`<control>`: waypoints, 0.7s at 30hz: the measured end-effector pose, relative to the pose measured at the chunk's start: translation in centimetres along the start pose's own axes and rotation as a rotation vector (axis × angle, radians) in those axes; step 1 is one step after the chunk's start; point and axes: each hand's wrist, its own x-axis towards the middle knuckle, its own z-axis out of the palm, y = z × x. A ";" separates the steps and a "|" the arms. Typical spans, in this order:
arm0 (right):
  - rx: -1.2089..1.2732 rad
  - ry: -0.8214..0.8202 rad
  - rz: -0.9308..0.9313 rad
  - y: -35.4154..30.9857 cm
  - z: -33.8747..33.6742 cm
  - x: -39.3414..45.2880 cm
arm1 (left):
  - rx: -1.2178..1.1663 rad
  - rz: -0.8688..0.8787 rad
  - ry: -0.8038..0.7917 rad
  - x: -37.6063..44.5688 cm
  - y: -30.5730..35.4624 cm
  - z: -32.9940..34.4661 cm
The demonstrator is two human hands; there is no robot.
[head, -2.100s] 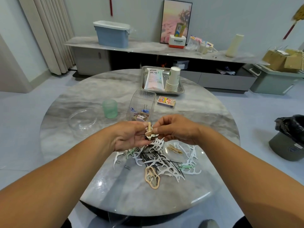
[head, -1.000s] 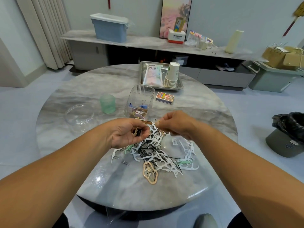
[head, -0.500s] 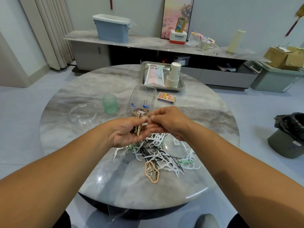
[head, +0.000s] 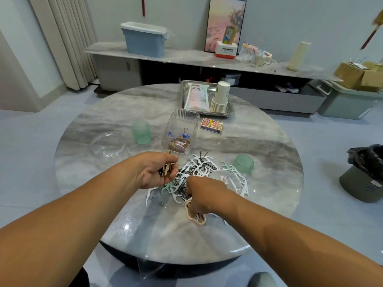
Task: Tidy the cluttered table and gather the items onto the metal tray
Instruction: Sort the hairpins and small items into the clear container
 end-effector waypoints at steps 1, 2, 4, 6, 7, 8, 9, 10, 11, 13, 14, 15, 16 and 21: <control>0.026 0.001 0.005 0.0 0.0 0.1 | 0.004 0.001 0.004 0.0 0.0 0.0; 0.057 -0.001 0.010 0.0 0.0 0.2 | 0.007 0.002 0.009 0.0 0.0 0.0; 0.160 -0.012 0.027 0.2 -0.5 0.6 | 0.021 0.006 0.021 0.1 0.0 0.0; 0.328 -0.042 0.036 0.8 -1.3 1.1 | 0.043 0.008 0.031 0.1 0.0 0.0; 0.428 -0.061 0.046 1.1 -1.8 1.4 | 0.054 0.009 0.032 0.1 0.0 0.0; 0.537 -0.079 0.061 1.5 -2.5 1.5 | 0.062 0.011 0.031 0.1 0.0 0.0; 0.652 -0.098 0.086 2.0 -3.1 1.6 | 0.068 0.011 0.027 0.0 0.0 0.1; 0.768 -0.120 0.118 2.5 -3.7 1.6 | 0.068 0.010 0.020 0.0 0.1 0.1; 0.873 -0.144 0.145 3.0 -4.3 1.7 | 0.066 0.011 0.011 0.0 0.1 0.2; 1.014 -0.187 0.167 4.0 -5.4 1.9 | 0.051 0.018 -0.007 0.0 0.3 0.3; 1.046 -0.193 0.163 4.4 -6.0 2.0 | 0.035 0.026 -0.017 0.0 0.5 0.4; 1.057 -0.185 0.155 4.9 -6.3 2.1 | 0.010 0.036 -0.031 -0.1 0.7 0.4; 1.063 -0.159 0.145 5.3 -6.7 2.2 | -0.016 0.053 -0.051 -0.2 1.0 0.5; 1.449 0.184 0.068 5.9 -8.0 3.4 | -0.206 0.163 -0.128 -0.9 4.1 0.0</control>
